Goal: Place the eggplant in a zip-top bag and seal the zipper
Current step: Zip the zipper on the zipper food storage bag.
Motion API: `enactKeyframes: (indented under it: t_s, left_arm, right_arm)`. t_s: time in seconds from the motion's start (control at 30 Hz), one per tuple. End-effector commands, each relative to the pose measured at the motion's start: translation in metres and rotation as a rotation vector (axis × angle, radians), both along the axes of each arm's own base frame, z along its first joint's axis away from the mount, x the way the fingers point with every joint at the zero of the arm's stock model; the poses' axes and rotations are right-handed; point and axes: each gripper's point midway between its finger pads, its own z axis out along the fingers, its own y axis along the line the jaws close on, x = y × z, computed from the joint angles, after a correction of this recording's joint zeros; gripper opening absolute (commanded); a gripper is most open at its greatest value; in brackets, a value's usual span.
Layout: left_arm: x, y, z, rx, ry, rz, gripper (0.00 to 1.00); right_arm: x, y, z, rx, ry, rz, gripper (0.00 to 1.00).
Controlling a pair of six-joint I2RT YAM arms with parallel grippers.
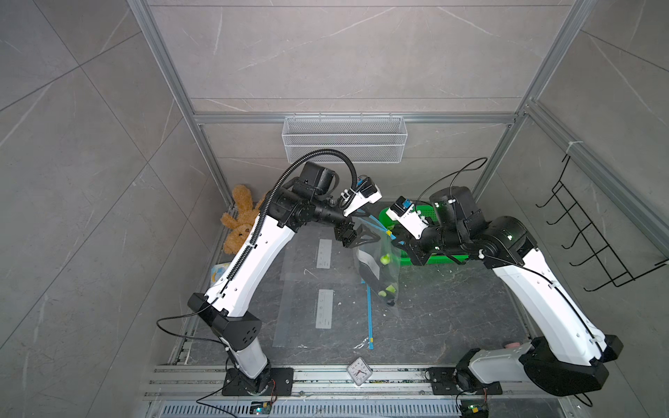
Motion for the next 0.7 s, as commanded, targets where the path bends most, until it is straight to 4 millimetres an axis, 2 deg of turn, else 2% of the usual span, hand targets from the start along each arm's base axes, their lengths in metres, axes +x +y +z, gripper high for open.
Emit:
enactKeyframes:
  t_s: [0.0, 0.37, 0.67]
  left_arm:
    - [-0.019, 0.002, 0.022, -0.067, -0.06, -0.122, 0.91]
    - [-0.022, -0.005, 0.014, -0.09, -0.056, -0.23, 0.91]
    - [-0.008, -0.011, 0.009, -0.09, -0.076, -0.238, 0.91]
  right_arm:
    - [-0.006, -0.001, 0.008, -0.004, -0.002, 0.032, 0.0]
    - [-0.004, 0.01, 0.014, 0.019, 0.011, 0.071, 0.0]
    - [-0.003, 0.018, 0.011, 0.033, 0.052, 0.084, 0.0]
